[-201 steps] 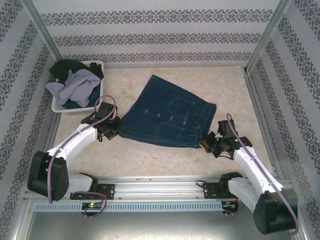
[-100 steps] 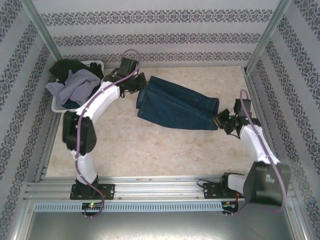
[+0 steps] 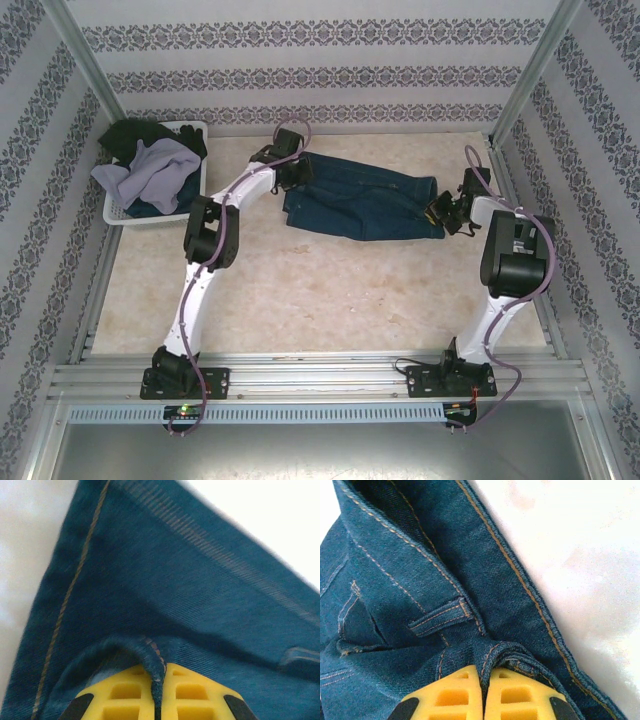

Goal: Fold and stack the skirts

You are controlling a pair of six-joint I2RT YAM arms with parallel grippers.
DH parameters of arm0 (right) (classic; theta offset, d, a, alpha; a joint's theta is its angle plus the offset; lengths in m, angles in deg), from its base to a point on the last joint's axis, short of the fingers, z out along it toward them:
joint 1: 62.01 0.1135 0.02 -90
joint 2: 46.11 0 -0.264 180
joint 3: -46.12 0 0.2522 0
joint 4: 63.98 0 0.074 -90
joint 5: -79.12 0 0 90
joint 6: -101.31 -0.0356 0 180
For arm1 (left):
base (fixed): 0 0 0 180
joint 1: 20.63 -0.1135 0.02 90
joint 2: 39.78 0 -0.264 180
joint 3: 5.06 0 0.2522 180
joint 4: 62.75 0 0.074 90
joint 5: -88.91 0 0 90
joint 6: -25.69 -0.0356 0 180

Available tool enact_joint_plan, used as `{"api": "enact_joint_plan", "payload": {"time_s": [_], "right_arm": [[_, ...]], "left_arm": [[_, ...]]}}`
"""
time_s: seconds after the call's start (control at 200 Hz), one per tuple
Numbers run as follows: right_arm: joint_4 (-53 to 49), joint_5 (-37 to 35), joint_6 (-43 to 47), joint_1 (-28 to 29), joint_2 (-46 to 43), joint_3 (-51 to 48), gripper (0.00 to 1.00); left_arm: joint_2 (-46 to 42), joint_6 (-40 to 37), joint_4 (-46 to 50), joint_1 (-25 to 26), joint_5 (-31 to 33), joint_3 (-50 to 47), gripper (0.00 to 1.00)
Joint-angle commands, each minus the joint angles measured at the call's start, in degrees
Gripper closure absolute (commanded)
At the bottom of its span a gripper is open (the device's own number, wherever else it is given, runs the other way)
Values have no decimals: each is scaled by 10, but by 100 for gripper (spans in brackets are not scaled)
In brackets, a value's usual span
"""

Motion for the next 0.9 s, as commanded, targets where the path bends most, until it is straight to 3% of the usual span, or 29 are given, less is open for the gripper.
{"api": "enact_joint_plan", "payload": {"time_s": [0.0,0.205,0.33,0.54,0.649,0.754,0.894], "right_arm": [[-25,19,34,8,-12,-14,100],[25,34,-22,51,-118,-157,100],[56,18,-86,100,-211,-213,100],[-4,-56,-115,130,-381,-209,100],[-29,-51,-110,130,-439,-211,100],[-31,-32,-116,132,-475,-226,100],[-19,-64,-119,131,-538,-217,100]], "left_arm": [[-41,11,19,-6,16,-77,100],[-238,44,-133,-54,0,-414,100],[-346,36,-147,-105,-28,-526,100],[-544,-9,-26,-131,-11,-540,100],[-646,2,11,-132,0,-556,100],[-707,21,53,-135,-20,-558,100],[-755,35,95,-135,-39,-517,100]]}}
